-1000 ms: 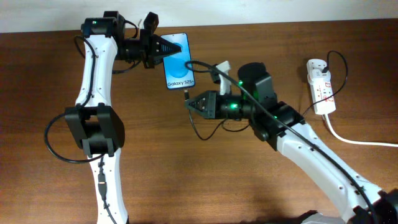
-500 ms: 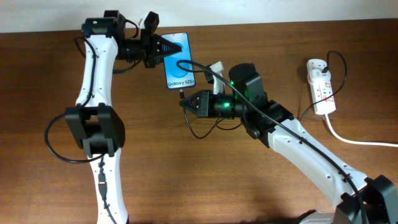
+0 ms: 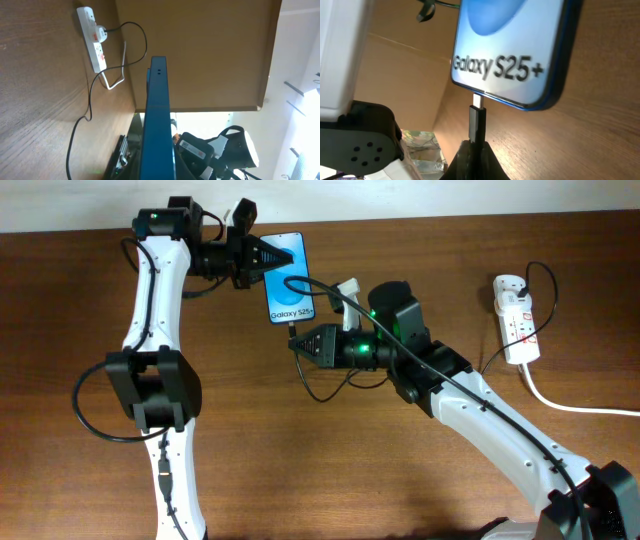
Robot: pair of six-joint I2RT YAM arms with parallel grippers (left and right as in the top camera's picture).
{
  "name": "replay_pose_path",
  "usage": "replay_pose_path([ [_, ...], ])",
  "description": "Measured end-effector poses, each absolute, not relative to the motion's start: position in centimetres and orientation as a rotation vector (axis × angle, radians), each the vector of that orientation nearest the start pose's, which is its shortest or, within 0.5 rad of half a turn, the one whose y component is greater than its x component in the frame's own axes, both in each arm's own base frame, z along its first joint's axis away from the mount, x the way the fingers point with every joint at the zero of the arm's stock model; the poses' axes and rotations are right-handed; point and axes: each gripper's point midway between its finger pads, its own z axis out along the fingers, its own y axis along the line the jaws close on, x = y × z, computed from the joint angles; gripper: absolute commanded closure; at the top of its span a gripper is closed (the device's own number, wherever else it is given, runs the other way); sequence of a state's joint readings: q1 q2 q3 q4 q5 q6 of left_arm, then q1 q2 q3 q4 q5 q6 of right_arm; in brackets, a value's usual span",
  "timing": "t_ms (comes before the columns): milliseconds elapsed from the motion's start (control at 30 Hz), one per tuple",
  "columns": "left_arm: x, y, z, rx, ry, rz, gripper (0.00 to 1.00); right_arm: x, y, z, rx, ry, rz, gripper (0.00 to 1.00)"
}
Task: Plug charger to phone and switch on socket
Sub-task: 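Push the plug into the phone's bottom port held by the left gripper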
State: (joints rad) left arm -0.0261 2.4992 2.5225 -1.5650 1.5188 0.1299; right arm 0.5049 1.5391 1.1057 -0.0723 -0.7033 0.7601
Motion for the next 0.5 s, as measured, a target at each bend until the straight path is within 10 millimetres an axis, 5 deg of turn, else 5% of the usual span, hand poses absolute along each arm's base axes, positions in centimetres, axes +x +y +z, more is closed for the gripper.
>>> replay_pose_path([
  [500,47.25,-18.46,25.45,0.205,2.205,-2.097,1.00,33.28,30.79,23.13,-0.193,2.282,1.448,0.96],
])
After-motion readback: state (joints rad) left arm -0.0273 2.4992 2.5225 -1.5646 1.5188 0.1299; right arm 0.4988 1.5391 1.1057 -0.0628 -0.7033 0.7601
